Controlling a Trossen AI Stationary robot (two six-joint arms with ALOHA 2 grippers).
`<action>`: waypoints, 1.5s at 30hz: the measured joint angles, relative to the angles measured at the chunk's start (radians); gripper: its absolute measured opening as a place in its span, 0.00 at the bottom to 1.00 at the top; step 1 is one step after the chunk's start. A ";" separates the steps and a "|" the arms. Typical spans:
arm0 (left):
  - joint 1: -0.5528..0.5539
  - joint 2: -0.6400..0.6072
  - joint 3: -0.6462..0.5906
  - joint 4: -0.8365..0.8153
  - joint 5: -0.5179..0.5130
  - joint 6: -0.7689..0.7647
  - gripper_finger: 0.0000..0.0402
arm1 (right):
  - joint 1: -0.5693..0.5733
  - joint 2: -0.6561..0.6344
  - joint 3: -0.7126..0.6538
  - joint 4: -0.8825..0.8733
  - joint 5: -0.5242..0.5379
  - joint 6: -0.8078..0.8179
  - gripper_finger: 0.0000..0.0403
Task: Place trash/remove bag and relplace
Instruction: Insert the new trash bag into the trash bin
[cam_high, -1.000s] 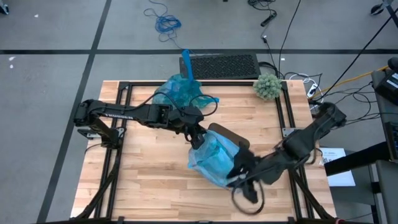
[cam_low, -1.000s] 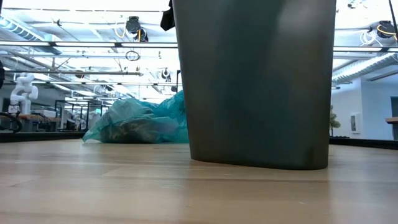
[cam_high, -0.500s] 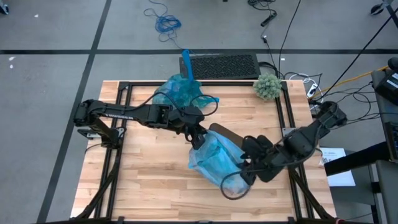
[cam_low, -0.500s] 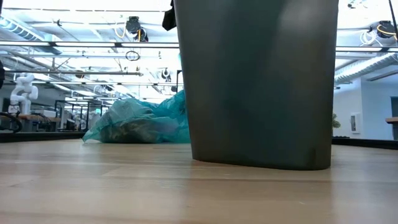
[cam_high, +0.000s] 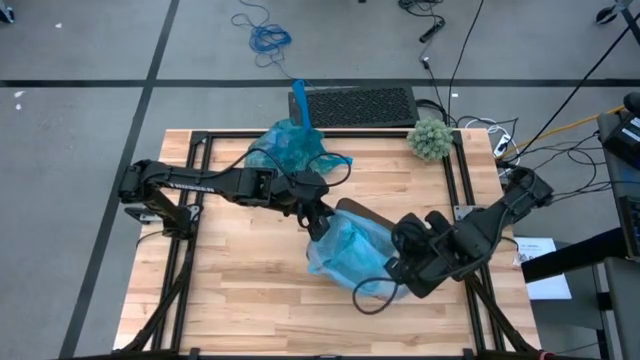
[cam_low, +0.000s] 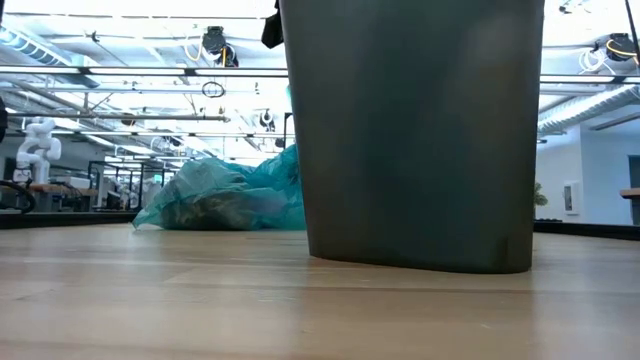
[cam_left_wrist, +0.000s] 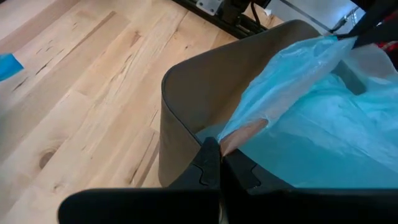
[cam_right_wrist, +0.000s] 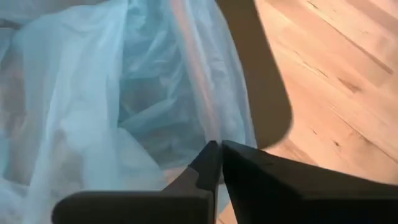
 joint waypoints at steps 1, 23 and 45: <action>0.000 0.000 0.000 0.000 0.000 0.000 0.00 | 0.001 -0.003 0.000 -0.012 0.000 0.015 0.03; 0.000 -0.003 0.047 0.001 0.080 0.005 0.00 | -0.084 -0.003 -0.002 -0.048 0.136 0.035 0.00; 0.051 -0.020 0.016 -0.166 0.094 0.030 0.00 | -0.242 -0.003 -0.002 -0.049 0.013 -0.235 0.00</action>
